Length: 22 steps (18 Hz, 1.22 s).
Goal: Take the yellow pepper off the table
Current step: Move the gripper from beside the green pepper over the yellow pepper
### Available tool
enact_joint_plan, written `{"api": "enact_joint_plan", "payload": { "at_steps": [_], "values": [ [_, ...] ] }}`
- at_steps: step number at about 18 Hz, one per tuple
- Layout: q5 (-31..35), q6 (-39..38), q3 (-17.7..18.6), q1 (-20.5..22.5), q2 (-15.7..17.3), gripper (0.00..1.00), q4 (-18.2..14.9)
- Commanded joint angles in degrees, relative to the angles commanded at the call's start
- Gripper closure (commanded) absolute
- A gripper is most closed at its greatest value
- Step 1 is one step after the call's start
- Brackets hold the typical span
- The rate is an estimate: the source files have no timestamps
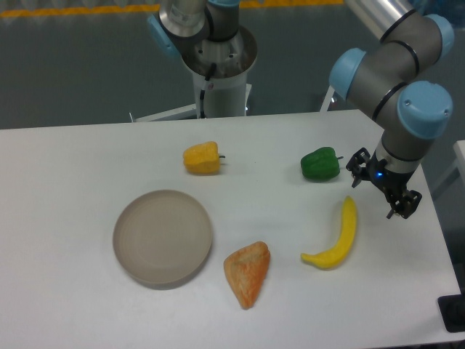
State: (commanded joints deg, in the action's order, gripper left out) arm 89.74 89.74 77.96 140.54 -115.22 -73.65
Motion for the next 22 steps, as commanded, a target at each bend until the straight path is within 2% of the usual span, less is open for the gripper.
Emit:
{"api": "enact_joint_plan", "payload": {
  "at_steps": [5, 6, 9, 11, 13, 17, 19, 22],
  "values": [
    [0.09, 0.00, 0.26, -0.17, 0.00, 0.00, -0.09],
    [0.00, 0.09, 1.31, -0.18, 0.87, 0.00, -0.09],
    [0.00, 0.52, 8.24, -0.09, 4.73, 0.00, 0.79],
    [-0.09, 0.70, 11.50, -0.35, 7.28, 0.00, 0.79],
    [-0.52, 0.97, 17.99, -1.58, 11.66, 0.00, 0.70],
    [-0.44, 0.88, 28.19, -3.86, 19.14, 0.00, 0.79],
    [-0.61, 0.79, 31.01, -5.52, 21.44, 0.00, 0.88],
    [-0.79, 0.09, 33.04, -12.02, 22.59, 0.00, 0.79]
  ]
}}
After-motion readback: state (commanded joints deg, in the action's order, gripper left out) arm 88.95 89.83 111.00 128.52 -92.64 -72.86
